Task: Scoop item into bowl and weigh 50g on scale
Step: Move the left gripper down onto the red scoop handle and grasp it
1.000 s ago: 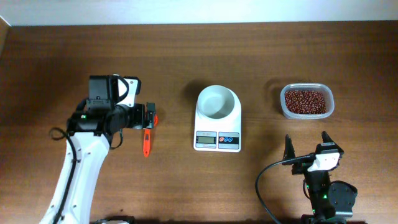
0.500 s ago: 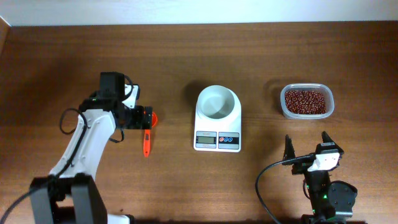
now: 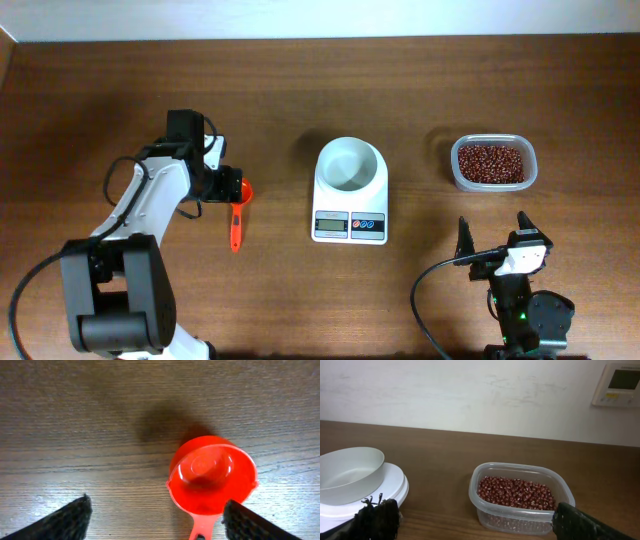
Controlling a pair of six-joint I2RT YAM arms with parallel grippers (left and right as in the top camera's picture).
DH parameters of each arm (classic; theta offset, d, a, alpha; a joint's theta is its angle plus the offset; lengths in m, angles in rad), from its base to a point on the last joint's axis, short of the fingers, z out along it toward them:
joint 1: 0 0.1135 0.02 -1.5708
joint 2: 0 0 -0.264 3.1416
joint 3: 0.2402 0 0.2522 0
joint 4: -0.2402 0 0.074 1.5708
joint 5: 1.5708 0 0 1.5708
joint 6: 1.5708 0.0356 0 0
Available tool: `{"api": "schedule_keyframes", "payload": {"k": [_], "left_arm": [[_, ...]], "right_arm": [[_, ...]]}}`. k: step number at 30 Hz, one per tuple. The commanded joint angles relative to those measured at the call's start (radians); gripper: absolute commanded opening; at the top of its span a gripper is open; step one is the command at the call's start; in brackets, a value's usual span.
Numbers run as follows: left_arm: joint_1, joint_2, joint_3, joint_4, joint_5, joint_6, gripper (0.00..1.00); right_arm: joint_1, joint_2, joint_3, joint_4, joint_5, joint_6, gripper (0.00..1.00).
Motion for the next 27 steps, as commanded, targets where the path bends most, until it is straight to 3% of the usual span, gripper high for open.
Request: {"api": "schedule_keyframes", "payload": {"k": [1,9,12,13,15,16,27], "left_arm": [[0.003,0.016,0.016,0.003,-0.006,0.012,0.88],[0.003,0.078,0.016,0.018,-0.006,0.012,0.9],[0.003,0.08,0.016,0.03,-0.006,0.012,0.87],[0.003,0.08,0.016,0.032,-0.006,0.012,0.84],[0.003,0.081,0.016,0.033,-0.006,0.012,0.65],[0.003,0.081,0.016,0.033,-0.004,0.012,0.62],[-0.005,0.111,0.016,0.045,0.009,0.012,0.65]], "right_arm": [[0.008,-0.008,-0.005,-0.006,0.008,0.005,0.99],[0.008,-0.008,-0.005,-0.007,0.008,0.005,0.99],[0.008,-0.008,-0.005,-0.006,0.009,0.005,0.99],[0.008,-0.008,-0.005,-0.007,0.008,0.005,0.99],[0.008,-0.008,-0.005,-0.006,0.009,0.005,0.99],[0.008,-0.008,-0.005,-0.007,0.008,0.005,0.99],[0.008,-0.008,-0.005,-0.007,0.009,0.005,0.99]]}}
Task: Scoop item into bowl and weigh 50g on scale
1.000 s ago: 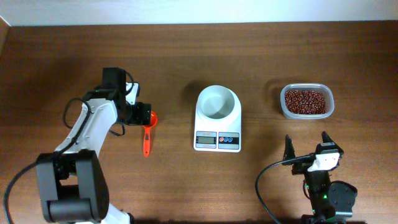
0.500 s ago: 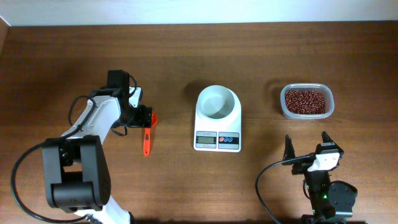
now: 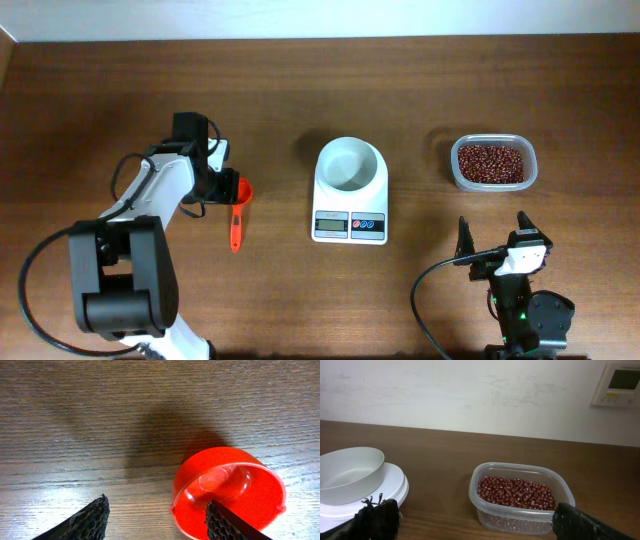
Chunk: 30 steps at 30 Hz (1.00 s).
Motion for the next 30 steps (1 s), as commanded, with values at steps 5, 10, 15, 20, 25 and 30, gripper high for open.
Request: {"api": "schedule_keyframes", "payload": {"k": [5,10,15,20,25,30], "left_arm": [[-0.005,0.039,0.014,0.013,0.008,0.002,0.54],[-0.005,0.057,0.015,0.017,0.015,0.001,0.46],[-0.005,0.057,0.015,0.02,0.015,0.001,0.22],[-0.005,0.057,0.015,0.019,0.015,0.001,0.0],[-0.005,0.053,0.021,0.018,0.015,-0.019,0.0],[-0.005,-0.031,0.05,0.018,0.014,-0.123,0.0]], "right_arm": [[0.008,-0.008,-0.005,-0.007,0.008,0.005,0.99],[0.008,-0.008,-0.005,-0.007,0.009,0.005,0.99],[0.008,-0.008,-0.005,-0.006,0.009,0.005,0.99],[0.008,-0.008,-0.005,-0.007,0.009,0.005,0.99],[0.008,-0.008,-0.005,-0.007,0.008,0.005,0.99],[0.008,-0.008,-0.005,-0.007,0.009,0.005,0.99]]}}
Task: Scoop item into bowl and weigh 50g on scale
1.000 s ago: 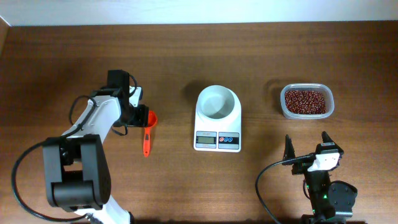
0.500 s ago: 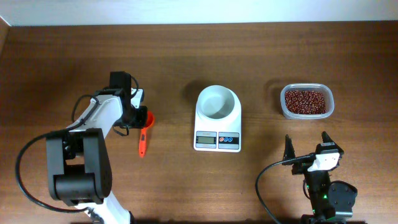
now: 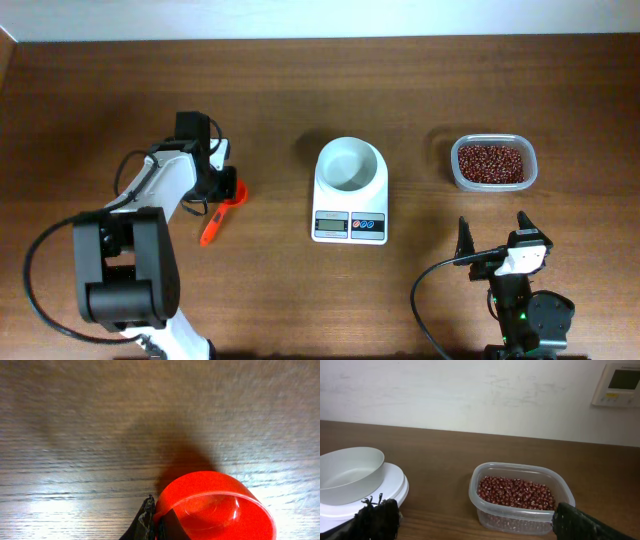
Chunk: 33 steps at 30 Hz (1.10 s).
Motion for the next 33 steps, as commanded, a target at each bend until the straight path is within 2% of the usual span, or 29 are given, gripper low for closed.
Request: {"api": "schedule_keyframes", "payload": {"k": [1,5,7,9,16,20,22,25,27,30,33], "left_arm": [[-0.003,-0.092,0.034,0.0,0.007,-0.123,0.0],[-0.003,-0.184,0.034,-0.002,0.003,-0.356,0.0],[-0.003,-0.231,0.034,-0.01,0.003,-0.554,0.0],[-0.003,-0.266,0.034,-0.032,0.005,-0.677,0.0],[-0.003,-0.277,0.034,-0.04,0.008,-0.696,0.0],[-0.003,-0.277,0.034,-0.064,0.049,-0.903,0.0],[-0.003,-0.277,0.034,-0.072,0.049,-0.994,0.0],[-0.003,-0.277,0.034,-0.099,0.049,-1.128,0.0],[-0.003,-0.277,0.034,-0.112,0.05,-1.167,0.0],[-0.003,-0.277,0.034,-0.118,0.102,-1.168,0.0],[-0.003,-0.277,0.034,-0.129,0.121,-1.168,0.0]], "right_arm": [[0.008,-0.008,-0.005,-0.007,0.009,0.005,0.99],[0.008,-0.008,-0.005,-0.007,0.009,0.005,0.99],[0.008,-0.008,-0.005,-0.007,0.009,0.005,0.99],[0.008,-0.008,-0.005,-0.007,0.008,0.005,0.99],[0.008,-0.008,-0.005,-0.006,0.008,0.005,0.99],[0.008,-0.008,-0.005,0.013,-0.003,0.005,0.99],[0.008,-0.008,-0.004,0.052,-0.091,0.013,0.99],[0.007,0.0,0.053,0.035,-0.095,0.149,0.99],[0.007,0.019,0.105,0.008,-0.1,0.167,0.99],[0.007,0.169,0.307,-0.146,-0.113,0.219,0.99],[0.007,0.404,0.497,-0.257,-0.138,0.362,0.99]]}}
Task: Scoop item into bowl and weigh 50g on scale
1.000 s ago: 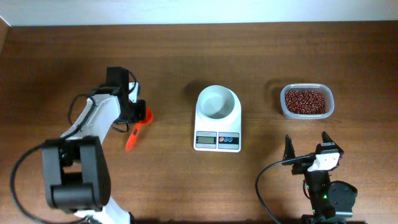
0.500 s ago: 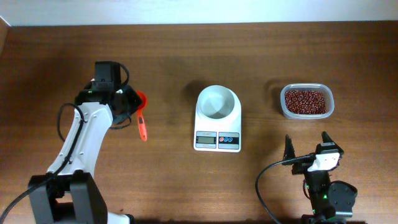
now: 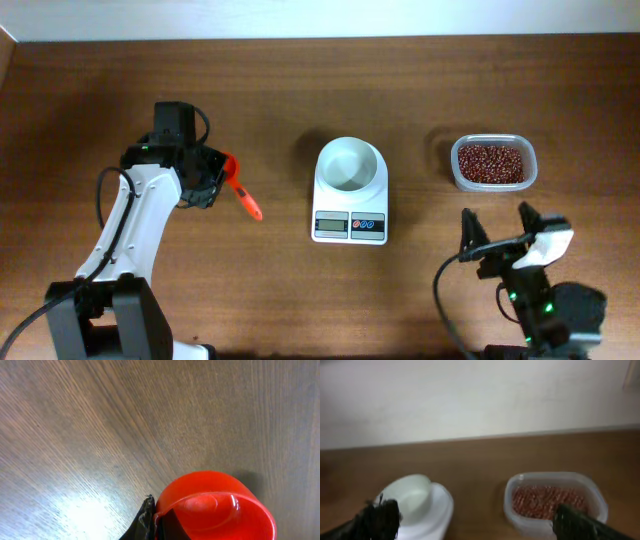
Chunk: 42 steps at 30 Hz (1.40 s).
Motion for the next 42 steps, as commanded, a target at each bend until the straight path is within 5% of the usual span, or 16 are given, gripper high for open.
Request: {"api": "schedule_keyframes", "payload": {"k": [1,4,7,9,14,25,42], "left_arm": [[-0.003,-0.02,0.018,-0.016,0.041,-0.021,0.0],[-0.003,-0.02,0.018,-0.021,0.04,-0.058,0.0],[-0.003,-0.021,0.018,-0.023,0.071,-0.143,0.0],[-0.003,-0.021,0.018,-0.024,0.123,-0.214,0.0],[-0.003,-0.021,0.018,-0.004,0.31,-0.319,0.0],[-0.162,-0.022,0.019,0.011,0.369,-0.638,0.0],[-0.362,-0.022,0.019,0.172,0.35,-0.75,0.0]], "right_arm": [[0.007,0.222,0.174,-0.069,-0.117,0.146,0.99],[0.007,0.448,0.259,0.019,-0.414,0.177,0.99],[0.007,0.642,0.261,0.274,-0.679,0.393,1.0],[0.015,0.77,0.261,0.499,-0.804,0.549,0.86],[0.195,0.953,0.261,0.622,-0.679,0.681,0.84],[0.549,0.975,0.261,0.62,-0.279,0.681,0.84],[0.617,0.982,0.26,0.485,-0.127,0.676,0.6]]}}
